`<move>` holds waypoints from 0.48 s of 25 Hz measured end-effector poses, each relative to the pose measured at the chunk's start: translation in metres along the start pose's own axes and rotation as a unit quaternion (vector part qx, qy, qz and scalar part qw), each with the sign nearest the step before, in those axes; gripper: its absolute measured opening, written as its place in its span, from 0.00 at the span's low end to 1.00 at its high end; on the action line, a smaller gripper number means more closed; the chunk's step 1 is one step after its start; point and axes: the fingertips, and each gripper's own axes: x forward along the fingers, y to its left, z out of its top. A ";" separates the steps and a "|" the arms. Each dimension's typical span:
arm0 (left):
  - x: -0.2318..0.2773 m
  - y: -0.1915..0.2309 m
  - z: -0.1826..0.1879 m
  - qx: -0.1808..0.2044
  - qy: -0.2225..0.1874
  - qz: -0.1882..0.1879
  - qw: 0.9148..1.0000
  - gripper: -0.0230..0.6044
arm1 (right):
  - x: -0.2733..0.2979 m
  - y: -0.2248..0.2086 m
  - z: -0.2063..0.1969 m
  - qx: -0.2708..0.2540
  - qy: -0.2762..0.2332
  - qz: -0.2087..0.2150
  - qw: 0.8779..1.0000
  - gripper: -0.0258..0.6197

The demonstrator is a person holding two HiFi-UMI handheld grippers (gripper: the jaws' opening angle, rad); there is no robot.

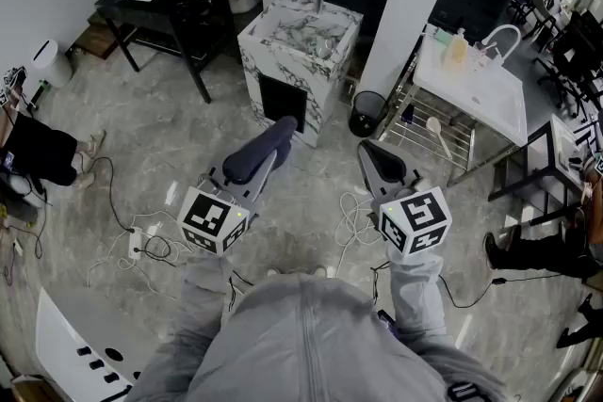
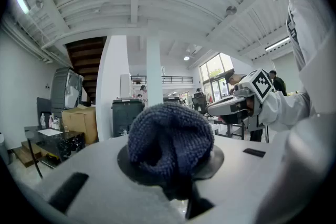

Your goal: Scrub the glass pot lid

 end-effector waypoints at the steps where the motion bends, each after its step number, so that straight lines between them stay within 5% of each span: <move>1: 0.002 0.000 0.000 0.000 0.000 0.000 1.000 0.18 | 0.000 -0.002 0.000 0.000 0.000 0.000 1.000 0.09; 12: 0.020 -0.005 0.000 0.004 0.002 0.005 1.000 0.18 | 0.002 -0.018 0.002 0.015 -0.019 0.015 1.000 0.10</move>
